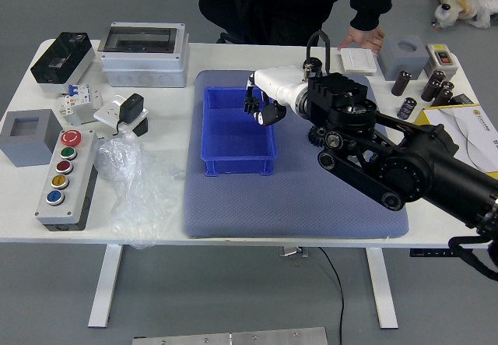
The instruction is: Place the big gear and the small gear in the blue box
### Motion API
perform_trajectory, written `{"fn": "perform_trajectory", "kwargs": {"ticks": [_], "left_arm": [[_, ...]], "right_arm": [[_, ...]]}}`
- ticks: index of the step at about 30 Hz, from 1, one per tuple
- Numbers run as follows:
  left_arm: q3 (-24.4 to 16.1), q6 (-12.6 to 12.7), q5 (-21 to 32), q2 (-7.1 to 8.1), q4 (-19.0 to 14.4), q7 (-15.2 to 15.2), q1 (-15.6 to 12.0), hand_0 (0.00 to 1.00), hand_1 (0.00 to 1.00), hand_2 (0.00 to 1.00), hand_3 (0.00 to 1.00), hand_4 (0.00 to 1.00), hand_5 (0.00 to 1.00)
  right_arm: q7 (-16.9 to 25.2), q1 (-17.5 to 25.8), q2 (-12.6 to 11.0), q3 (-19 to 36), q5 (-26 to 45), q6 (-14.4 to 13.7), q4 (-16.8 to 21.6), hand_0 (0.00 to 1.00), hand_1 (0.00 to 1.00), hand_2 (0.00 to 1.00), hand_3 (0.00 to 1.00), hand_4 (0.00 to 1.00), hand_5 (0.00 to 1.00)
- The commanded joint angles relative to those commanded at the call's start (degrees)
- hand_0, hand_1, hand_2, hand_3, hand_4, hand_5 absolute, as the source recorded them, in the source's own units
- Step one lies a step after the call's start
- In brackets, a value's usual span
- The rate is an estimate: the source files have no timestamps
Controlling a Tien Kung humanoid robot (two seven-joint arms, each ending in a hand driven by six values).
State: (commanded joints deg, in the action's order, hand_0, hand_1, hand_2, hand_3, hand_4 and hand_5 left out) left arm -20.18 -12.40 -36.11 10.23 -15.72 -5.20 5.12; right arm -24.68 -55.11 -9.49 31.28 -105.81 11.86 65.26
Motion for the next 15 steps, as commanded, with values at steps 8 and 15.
{"fn": "perform_trajectory", "kwargs": {"ticks": [8, 15], "left_arm": [[0.3, 0.0, 0.2, -0.10, 0.0, 0.0, 0.2, 0.862, 0.830, 0.829, 0.781, 0.601, 0.375], [0.5, 0.0, 0.2, 0.03, 0.0, 0.0, 0.1, 0.862, 0.830, 0.828, 0.783, 0.601, 0.375]], "right_arm": [[0.3, -0.3, 1.8, -0.9, 1.1, -0.4, -2.0, 0.257, 0.305, 0.377, 0.600, 0.493, 0.214], [0.5, -0.7, 2.7, -1.4, 1.7, -0.6, -3.4, 0.258, 0.305, 0.379, 0.600, 0.493, 0.214]]}}
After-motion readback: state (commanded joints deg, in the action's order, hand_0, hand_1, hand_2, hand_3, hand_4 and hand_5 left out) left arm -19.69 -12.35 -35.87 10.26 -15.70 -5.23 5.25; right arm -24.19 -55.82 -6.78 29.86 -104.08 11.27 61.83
